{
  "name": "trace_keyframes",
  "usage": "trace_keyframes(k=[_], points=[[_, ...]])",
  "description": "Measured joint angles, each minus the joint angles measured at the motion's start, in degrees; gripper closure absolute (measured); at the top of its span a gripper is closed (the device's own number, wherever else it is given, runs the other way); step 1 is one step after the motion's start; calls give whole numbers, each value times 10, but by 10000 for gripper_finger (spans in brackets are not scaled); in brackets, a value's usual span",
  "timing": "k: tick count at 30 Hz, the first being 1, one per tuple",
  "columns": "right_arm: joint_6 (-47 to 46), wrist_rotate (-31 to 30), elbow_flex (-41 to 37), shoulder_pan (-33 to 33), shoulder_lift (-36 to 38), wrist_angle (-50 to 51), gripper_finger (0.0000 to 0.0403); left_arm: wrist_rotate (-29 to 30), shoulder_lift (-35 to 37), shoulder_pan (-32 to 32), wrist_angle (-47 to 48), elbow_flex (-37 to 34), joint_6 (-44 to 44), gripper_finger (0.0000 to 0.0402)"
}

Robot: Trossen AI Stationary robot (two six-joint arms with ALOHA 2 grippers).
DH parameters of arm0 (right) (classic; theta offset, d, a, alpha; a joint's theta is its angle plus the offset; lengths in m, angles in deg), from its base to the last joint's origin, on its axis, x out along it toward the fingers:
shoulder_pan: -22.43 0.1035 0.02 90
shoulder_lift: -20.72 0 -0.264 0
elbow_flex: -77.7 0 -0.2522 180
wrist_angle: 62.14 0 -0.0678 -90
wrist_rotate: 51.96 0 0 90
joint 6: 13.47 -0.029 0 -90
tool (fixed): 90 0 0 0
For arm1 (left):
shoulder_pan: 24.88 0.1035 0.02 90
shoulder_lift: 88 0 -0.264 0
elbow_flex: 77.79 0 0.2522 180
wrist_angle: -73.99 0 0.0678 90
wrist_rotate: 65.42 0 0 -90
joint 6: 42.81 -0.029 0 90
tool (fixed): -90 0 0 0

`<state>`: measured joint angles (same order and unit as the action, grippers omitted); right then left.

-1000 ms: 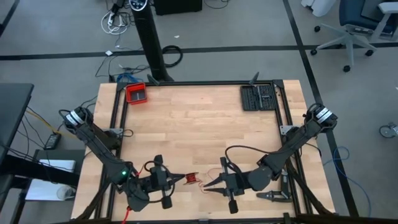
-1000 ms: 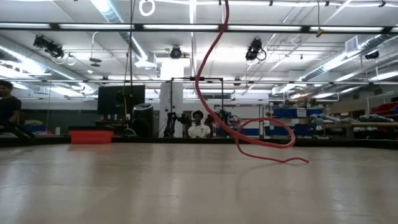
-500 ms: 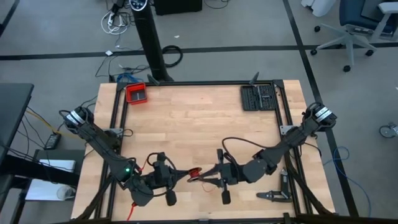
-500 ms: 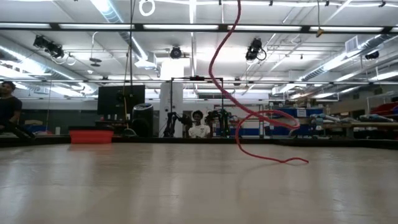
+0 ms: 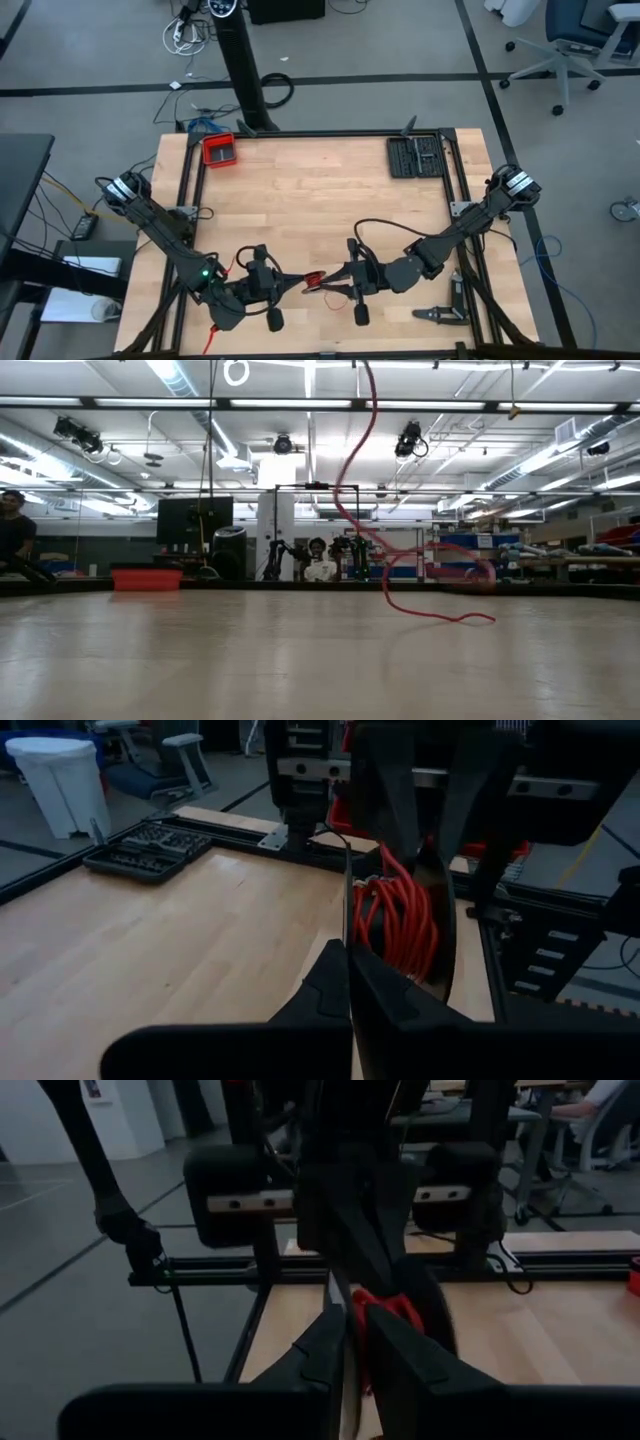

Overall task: Coil cords
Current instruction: Coil the red wire onto the spool

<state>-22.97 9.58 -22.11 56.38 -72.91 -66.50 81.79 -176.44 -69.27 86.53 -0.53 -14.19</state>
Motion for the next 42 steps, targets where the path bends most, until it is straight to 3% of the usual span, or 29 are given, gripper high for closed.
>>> trace_keyframes(k=[10,14,19,28,32,39,42], points=[[1,7,0,0,0,1,358,2,-1,0,-37,0,-32,401],[6,10,0,0,0,2,360,29,-11,0,-56,0,-46,401],[9,-16,0,1,0,26,395,55,-30,4,-86,0,-65,401],[44,-43,0,5,0,34,400,50,-33,5,-83,0,-75,400],[62,-45,0,5,0,36,401,48,-32,5,-63,0,-59,374],[100,-53,-13,-14,0,26,402,70,-32,17,-47,0,-61,290],[111,-24,-27,-25,0,12,402,61,-32,21,-42,0,-60,271]])
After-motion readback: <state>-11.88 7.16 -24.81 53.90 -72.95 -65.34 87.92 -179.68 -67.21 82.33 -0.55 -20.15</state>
